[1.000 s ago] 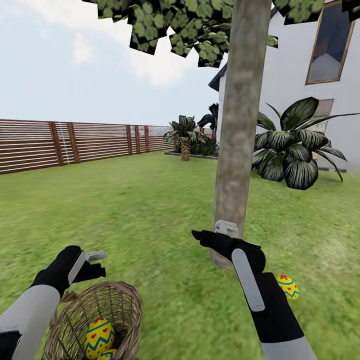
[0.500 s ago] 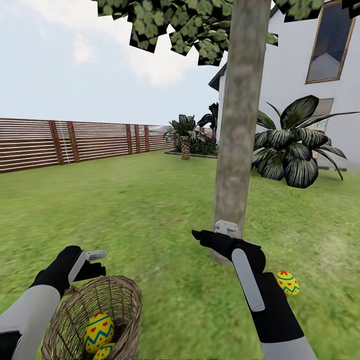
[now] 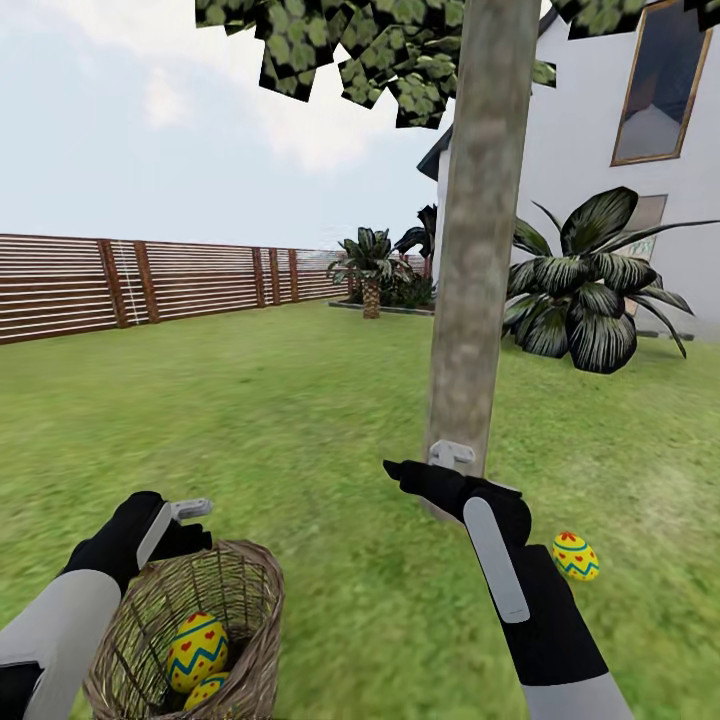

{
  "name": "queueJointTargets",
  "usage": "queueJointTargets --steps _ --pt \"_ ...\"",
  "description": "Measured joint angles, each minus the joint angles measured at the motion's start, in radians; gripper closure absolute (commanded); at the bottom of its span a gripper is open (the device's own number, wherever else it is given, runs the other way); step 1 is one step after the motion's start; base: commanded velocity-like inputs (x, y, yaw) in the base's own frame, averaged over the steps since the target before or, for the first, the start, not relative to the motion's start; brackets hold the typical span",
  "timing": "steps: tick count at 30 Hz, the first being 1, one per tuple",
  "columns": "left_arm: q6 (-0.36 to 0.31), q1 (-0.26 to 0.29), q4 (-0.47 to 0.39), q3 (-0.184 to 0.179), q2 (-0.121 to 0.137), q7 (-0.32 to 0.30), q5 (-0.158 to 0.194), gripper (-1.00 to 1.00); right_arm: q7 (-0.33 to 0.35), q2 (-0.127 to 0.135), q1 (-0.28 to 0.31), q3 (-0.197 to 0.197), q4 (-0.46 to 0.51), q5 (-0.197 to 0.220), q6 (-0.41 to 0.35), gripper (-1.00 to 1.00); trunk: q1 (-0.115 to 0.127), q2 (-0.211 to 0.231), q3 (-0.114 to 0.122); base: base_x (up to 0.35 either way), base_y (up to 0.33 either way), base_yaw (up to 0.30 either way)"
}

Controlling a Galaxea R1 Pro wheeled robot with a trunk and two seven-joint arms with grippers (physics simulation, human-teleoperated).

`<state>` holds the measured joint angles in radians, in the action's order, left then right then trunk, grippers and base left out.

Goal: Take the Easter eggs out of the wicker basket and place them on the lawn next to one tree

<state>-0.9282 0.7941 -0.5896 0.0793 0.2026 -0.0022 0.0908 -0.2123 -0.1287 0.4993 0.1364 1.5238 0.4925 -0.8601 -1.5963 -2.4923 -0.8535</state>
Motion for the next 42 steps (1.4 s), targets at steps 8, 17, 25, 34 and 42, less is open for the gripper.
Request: queueJointTargets --steps 8,17,25,34,42 --pt "0.006 0.0 0.0 0.0 0.001 0.0 0.002 -1.0 0.0 0.0 0.0 0.0 0.0 0.0 0.0 -1.0 -0.007 -0.009 -0.03 0.0 0.0 0.0" --pt "0.031 0.0 0.0 0.0 0.0 0.0 -0.001 -1.0 0.0 0.0 0.0 0.001 -0.001 0.0 0.0 -1.0 -0.011 -0.011 -0.065 0.0 0.0 0.0" --pt "0.04 0.0 0.0 0.0 -0.001 0.0 -0.001 -1.0 0.0 0.0 0.0 0.001 -0.002 0.0 0.0 -1.0 -0.015 -0.013 -0.096 0.0 0.0 0.0" --pt "0.076 0.0 0.0 0.0 -0.002 0.0 -0.001 -1.0 0.0 0.0 0.0 0.001 -0.002 0.0 0.0 -1.0 -0.019 -0.015 -0.131 0.0 0.0 0.0" --pt "0.107 -0.001 0.0 0.0 -0.001 0.0 -0.001 -1.0 0.0 0.0 0.0 0.001 -0.002 0.0 0.001 -1.0 -0.022 -0.017 -0.162 0.0 0.0 0.0"
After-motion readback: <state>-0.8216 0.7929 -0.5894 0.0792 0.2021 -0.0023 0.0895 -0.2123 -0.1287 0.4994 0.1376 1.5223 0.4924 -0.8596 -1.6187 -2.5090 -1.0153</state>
